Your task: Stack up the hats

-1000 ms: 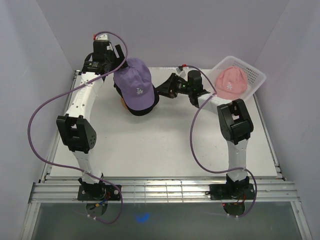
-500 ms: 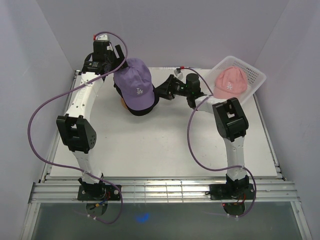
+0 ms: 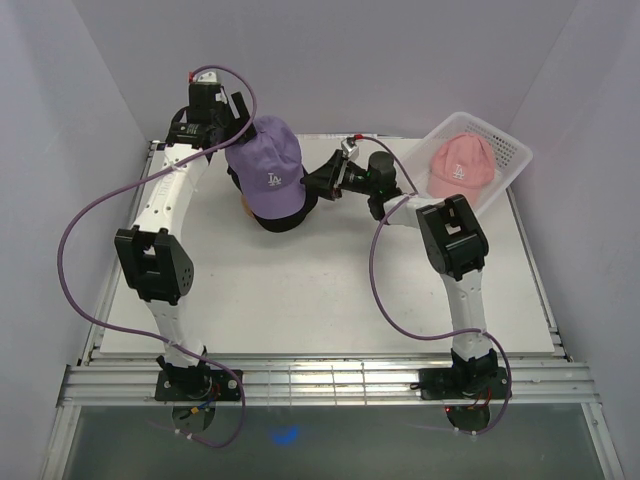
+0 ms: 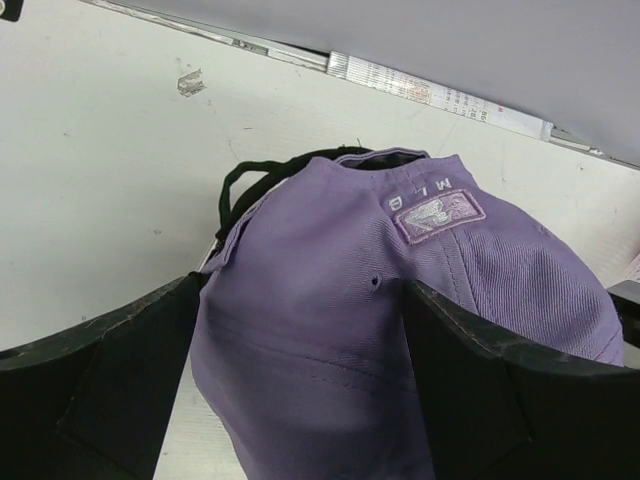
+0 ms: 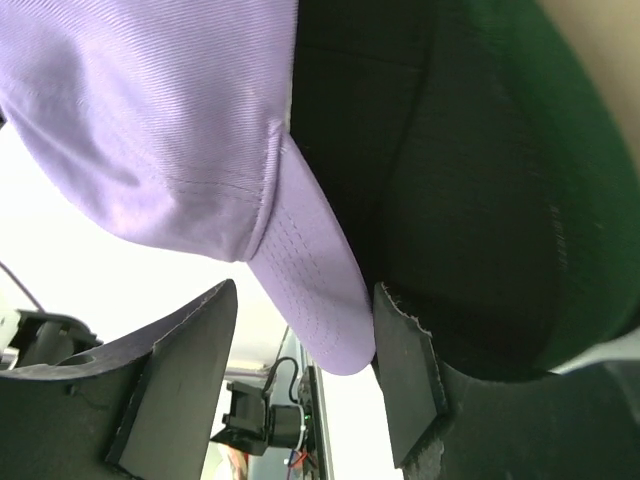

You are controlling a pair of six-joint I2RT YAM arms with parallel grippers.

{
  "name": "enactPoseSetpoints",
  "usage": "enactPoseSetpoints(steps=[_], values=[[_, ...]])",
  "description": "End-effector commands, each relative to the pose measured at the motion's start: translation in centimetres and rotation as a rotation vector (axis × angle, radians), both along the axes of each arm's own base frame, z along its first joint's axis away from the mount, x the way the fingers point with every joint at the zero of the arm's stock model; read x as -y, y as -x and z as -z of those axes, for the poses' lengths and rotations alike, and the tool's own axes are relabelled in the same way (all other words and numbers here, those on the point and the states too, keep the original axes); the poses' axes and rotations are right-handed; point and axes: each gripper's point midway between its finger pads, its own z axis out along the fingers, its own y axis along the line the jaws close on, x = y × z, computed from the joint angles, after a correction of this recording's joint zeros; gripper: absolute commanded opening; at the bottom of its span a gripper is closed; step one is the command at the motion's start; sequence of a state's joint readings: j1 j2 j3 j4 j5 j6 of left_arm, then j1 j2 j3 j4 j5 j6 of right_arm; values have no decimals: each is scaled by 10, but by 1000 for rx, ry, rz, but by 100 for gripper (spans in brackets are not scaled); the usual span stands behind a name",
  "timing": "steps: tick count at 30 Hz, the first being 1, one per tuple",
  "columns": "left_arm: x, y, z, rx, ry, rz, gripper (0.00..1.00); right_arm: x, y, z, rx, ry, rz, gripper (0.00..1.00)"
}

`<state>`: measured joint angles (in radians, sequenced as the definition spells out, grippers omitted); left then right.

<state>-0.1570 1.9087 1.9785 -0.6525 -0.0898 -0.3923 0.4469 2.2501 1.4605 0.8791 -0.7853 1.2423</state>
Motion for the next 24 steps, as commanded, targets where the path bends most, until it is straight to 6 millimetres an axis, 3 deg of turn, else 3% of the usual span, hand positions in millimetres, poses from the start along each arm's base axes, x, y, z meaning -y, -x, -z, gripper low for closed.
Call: enactPoseSetpoints(steps=[1,5,15,24], values=[[-5,-2,-12,20,-2,-15,92,-8,5,-32,99,-91,-43,62],[-6,-2,-12,20,-2,-17,92,-10,4,-37,98,-111,-51,60],[-10,4,-11,18,-29,-23,92,-8,4,-45,45,-227,-42,43],[-8,4,-10,15,-9,-20,92,-9,11,-58,34,-309,-51,43]])
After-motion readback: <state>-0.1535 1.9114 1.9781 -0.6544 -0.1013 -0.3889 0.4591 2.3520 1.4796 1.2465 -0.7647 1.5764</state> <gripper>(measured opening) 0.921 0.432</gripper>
